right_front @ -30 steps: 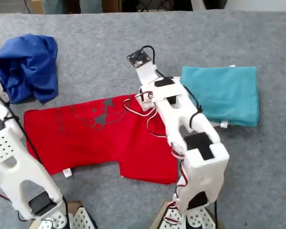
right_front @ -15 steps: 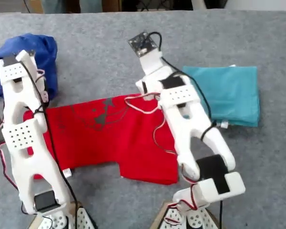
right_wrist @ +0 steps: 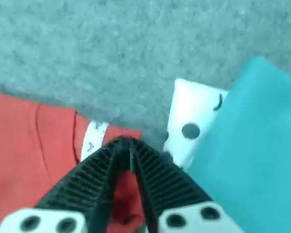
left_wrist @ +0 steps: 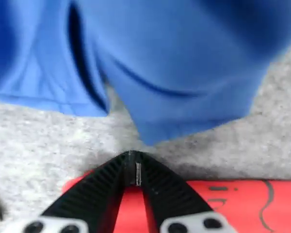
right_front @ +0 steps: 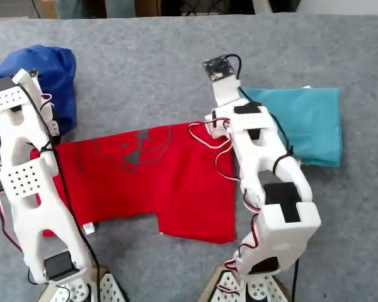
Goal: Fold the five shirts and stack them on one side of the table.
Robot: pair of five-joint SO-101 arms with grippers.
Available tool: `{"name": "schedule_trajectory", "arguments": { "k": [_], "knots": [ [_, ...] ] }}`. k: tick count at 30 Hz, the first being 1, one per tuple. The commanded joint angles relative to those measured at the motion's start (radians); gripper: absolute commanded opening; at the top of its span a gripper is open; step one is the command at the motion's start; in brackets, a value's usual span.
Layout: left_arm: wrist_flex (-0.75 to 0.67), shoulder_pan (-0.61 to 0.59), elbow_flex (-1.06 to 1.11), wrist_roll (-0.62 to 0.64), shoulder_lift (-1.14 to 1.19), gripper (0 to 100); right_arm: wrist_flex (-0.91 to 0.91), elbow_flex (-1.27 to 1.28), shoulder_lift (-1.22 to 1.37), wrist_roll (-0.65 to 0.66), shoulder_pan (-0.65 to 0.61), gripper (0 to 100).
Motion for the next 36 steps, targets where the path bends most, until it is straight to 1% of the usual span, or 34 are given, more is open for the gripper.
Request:
{"name": "schedule_trajectory", "arguments": {
  "k": [1, 3, 5, 7, 9, 12, 14, 16, 18, 20, 22, 24, 26, 28, 31, 36],
  "knots": [
    [0.006, -0.113, -0.085, 0.009, -0.081, 3, 0.115, -0.051, -0.136, 0.014, -0.020, 1.5],
    [0.006, -0.143, -0.096, 0.009, -0.140, 3, 0.224, -0.050, -0.214, 0.072, -0.023, 1.5],
    [0.008, -0.173, -0.084, 0.009, -0.210, 3, 0.351, -0.047, -0.291, 0.175, -0.025, 1.5],
    [0.008, -0.194, -0.042, 0.003, -0.284, 3, 0.497, -0.044, -0.364, 0.279, -0.049, 1.5],
    [0.008, -0.202, 0.021, 0.000, -0.358, 3, 0.655, -0.044, -0.429, 0.356, -0.083, 2.1],
    [0.008, -0.194, 0.150, 0.000, -0.474, 3, 0.853, -0.033, -0.515, 0.420, -0.150, 10.0],
    [0.008, -0.185, 0.239, -0.002, -0.563, 3, 0.931, 0.005, -0.579, 0.482, -0.196, 17.0],
    [0.008, -0.170, 0.331, -0.002, -0.644, 3, 0.967, 0.077, -0.654, 0.554, -0.253, 22.4],
    [0.006, -0.148, 0.418, -0.017, -0.720, 3, 0.970, 0.182, -0.746, 0.601, -0.318, 25.9],
    [0.002, -0.127, 0.495, -0.055, -0.778, 3, 0.968, 0.297, -0.848, 0.626, -0.388, 26.1],
    [0.000, -0.108, 0.556, -0.064, -0.824, 3, 0.967, 0.404, -0.938, 0.631, -0.470, 26.1],
    [0.000, -0.094, 0.604, -0.063, -0.845, 3, 0.927, 0.509, -1.017, 0.628, -0.539, 26.2],
    [0.005, -0.082, 0.639, -0.063, -0.856, 3, 0.856, 0.610, -1.063, 0.626, -0.580, 26.2],
    [0.005, -0.081, 0.664, -0.058, -0.852, 3, 0.783, 0.694, -1.059, 0.621, -0.595, 26.2],
    [0.002, -0.081, 0.688, -0.015, -0.850, 3, 0.654, 0.789, -1.004, 0.582, -0.595, 26.2],
    [0.000, -0.067, 0.694, 0.000, -0.850, 3, 0.491, 0.849, -0.878, 0.571, -0.614, 26.3]
  ]
}}
